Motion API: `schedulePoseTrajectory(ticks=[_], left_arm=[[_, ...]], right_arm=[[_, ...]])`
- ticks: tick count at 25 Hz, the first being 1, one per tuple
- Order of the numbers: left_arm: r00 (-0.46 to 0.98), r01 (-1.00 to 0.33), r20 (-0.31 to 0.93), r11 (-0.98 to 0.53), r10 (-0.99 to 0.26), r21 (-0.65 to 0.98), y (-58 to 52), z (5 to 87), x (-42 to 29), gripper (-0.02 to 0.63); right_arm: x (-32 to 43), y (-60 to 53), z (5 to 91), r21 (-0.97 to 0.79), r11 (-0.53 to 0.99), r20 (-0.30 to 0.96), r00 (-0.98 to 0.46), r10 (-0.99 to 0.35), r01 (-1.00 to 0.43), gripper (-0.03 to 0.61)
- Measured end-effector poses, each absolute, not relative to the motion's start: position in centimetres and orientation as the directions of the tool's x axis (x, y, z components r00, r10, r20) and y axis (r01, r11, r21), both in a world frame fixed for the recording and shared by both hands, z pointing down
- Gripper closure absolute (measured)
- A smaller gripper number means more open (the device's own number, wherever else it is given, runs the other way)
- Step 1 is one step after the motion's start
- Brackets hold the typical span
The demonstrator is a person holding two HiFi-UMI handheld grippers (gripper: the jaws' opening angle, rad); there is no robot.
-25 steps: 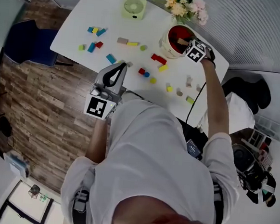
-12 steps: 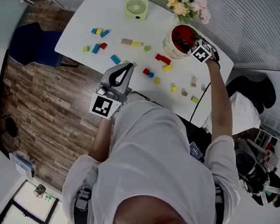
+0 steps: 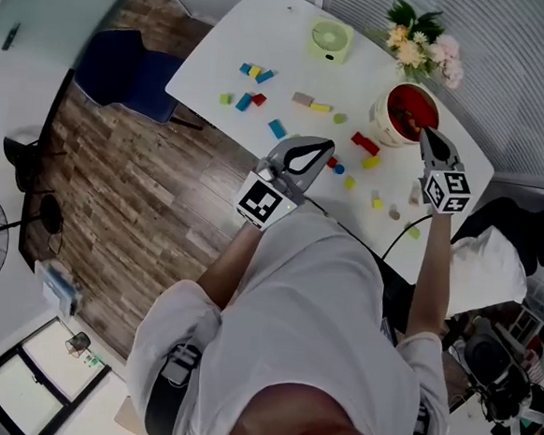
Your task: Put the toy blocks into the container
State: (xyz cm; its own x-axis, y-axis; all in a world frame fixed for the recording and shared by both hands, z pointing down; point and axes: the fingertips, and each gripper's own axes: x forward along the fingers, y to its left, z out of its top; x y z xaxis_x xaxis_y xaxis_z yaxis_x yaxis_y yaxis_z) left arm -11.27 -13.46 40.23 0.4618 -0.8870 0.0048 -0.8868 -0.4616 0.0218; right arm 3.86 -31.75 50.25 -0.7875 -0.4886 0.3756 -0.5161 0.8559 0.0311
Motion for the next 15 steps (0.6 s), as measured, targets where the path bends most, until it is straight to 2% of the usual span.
schedulePoseTrajectory(ticks=[7, 15], left_arm=[[0.518, -0.854, -0.010, -0.518, -0.855, 0.041, -15.3, 39.4, -8.9, 0.618], [0.592, -0.806, 0.037, -0.592, -0.805, 0.004, -16.3, 39.3, -4.4, 0.618]], right_arm=[[5.6, -26.5, 45.7, -0.037, 0.820, 0.176, -0.811, -0.558, -0.572, 0.577], [13.1, -22.9, 44.3, -0.055, 0.716, 0.110, -0.717, -0.688, -0.695, 0.577]])
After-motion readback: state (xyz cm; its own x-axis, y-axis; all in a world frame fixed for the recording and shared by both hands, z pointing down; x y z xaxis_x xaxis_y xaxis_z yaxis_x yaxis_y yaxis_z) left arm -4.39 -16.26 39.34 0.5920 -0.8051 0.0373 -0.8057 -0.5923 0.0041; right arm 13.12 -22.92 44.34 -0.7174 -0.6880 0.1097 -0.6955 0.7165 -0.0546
